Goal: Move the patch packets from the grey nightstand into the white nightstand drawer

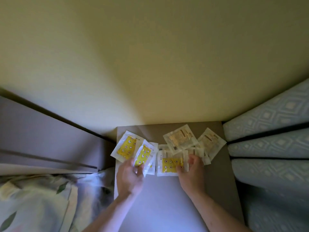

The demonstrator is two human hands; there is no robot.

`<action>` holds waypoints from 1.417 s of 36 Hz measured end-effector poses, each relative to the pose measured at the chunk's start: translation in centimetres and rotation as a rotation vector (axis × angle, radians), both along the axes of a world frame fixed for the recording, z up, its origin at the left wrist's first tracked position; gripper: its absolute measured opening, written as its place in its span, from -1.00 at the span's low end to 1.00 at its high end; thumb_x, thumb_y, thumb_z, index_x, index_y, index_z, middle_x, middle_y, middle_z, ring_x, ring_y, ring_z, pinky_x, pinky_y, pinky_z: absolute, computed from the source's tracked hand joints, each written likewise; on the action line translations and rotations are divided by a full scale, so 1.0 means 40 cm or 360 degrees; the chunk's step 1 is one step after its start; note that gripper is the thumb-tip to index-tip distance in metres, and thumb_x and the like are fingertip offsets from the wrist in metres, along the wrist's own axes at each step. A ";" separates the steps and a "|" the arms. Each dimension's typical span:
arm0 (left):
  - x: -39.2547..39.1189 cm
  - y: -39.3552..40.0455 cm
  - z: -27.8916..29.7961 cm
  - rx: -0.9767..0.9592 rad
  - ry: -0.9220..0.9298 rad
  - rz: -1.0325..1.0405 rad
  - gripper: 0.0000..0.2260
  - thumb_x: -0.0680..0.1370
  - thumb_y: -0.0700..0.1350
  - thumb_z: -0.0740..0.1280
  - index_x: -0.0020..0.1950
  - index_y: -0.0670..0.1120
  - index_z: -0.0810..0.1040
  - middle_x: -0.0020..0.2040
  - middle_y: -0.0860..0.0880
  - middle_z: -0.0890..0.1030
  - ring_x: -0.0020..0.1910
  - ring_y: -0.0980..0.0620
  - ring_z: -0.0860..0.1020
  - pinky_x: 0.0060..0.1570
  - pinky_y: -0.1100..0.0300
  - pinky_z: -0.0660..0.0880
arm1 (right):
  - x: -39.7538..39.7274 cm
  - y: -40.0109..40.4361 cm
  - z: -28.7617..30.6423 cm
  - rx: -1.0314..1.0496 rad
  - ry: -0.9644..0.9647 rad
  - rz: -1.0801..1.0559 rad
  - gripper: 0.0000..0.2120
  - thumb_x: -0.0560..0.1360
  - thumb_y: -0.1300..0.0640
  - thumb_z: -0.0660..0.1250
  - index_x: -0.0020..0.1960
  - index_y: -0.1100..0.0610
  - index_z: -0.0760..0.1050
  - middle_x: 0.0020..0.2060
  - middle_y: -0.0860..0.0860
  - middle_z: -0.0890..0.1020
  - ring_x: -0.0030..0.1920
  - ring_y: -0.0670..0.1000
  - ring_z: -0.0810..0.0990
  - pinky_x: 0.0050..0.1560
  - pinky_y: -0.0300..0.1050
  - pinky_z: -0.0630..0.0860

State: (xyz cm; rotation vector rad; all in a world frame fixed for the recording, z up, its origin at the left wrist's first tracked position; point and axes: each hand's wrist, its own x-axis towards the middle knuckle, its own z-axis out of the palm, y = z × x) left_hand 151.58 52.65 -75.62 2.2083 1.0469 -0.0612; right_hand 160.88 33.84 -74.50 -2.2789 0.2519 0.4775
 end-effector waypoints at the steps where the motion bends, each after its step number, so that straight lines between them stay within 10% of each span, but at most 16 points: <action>1: 0.001 0.005 0.007 0.0071 -0.0016 -0.0005 -0.85 0.55 0.00 0.40 -0.03 -0.07 0.57 -0.21 0.04 0.51 -0.17 -0.12 0.56 -0.13 0.01 0.55 | 0.001 0.001 -0.003 -0.0034 -0.0011 -0.0003 -0.45 0.39 0.16 0.57 0.30 0.17 0.43 0.13 0.04 0.47 0.18 0.16 0.53 0.25 0.18 0.51; 8: 0.027 0.011 0.016 0.0208 -0.0042 -0.0043 -0.75 0.47 -0.06 0.51 0.01 -0.14 0.55 0.11 -0.10 0.47 0.07 -0.17 0.50 0.12 -0.04 0.51 | -0.006 0.019 -0.016 -0.0245 -0.0107 -0.0062 -0.26 0.21 0.05 0.69 0.28 0.15 0.44 0.21 0.13 0.49 0.21 0.20 0.46 0.13 0.14 0.51; 18: 0.074 -0.058 0.029 -0.0200 0.0044 0.0369 -0.38 0.28 0.05 0.66 0.06 -0.05 0.30 0.07 0.00 0.43 -0.09 -0.15 0.54 -0.14 0.00 0.52 | -0.014 0.035 -0.035 -0.0030 0.0017 -0.0311 -0.21 0.18 0.20 0.72 0.28 0.17 0.39 0.18 0.14 0.58 0.24 0.21 0.52 0.25 0.22 0.49; 28: 0.046 -0.017 0.073 -0.0444 0.0000 0.0226 -0.84 0.47 0.00 0.50 -0.22 0.04 0.55 -0.28 0.04 0.66 -0.22 0.05 0.63 -0.18 0.14 0.54 | -0.009 -0.024 0.034 0.0222 0.0392 -0.0163 -0.86 0.50 0.24 0.47 -0.02 0.03 0.61 -0.21 -0.12 0.68 -0.09 0.00 0.69 -0.18 -0.14 0.55; 35: 0.057 0.142 0.074 -0.0110 -0.0089 0.0024 -0.76 0.42 0.27 0.34 -0.32 0.15 0.50 -0.27 -0.04 0.58 -0.24 -0.04 0.57 -0.19 0.06 0.53 | 0.023 -0.094 0.111 0.0264 0.0274 0.0027 -0.93 0.61 0.13 0.36 0.01 -0.01 0.61 -0.11 -0.07 0.68 -0.08 -0.06 0.67 -0.17 -0.16 0.56; 41: 0.068 0.193 0.017 0.0026 0.0303 -0.0140 -0.63 0.34 0.39 0.21 -0.09 0.21 0.62 0.05 -0.02 0.57 0.17 -0.11 0.49 0.13 0.00 0.50 | 0.161 -0.056 0.110 0.0047 0.0108 0.0161 -0.82 0.61 -0.03 0.33 -0.03 0.05 0.61 -0.01 0.05 0.61 -0.04 0.05 0.66 -0.13 -0.04 0.62; 45: 0.063 0.177 0.017 -0.0059 0.0311 -0.0128 -0.60 0.41 0.20 0.48 0.18 0.07 0.62 0.23 -0.03 0.47 0.27 -0.08 0.42 0.19 0.03 0.49 | 0.239 0.006 0.083 -0.0136 0.0049 0.0262 -0.75 0.60 -0.06 0.33 0.06 0.12 0.60 0.06 0.02 0.54 0.09 0.10 0.59 0.05 0.02 0.57; 51: 0.066 0.157 0.044 -0.0087 0.0203 -0.0037 -0.79 0.44 0.02 0.55 -0.12 -0.01 0.57 0.10 0.01 0.44 -0.05 0.04 0.53 -0.12 0.17 0.41 | 0.258 0.053 0.044 -0.0372 0.0193 0.0298 -0.70 0.57 -0.05 0.39 0.18 0.12 0.57 0.20 0.09 0.48 0.18 0.15 0.55 0.15 0.06 0.58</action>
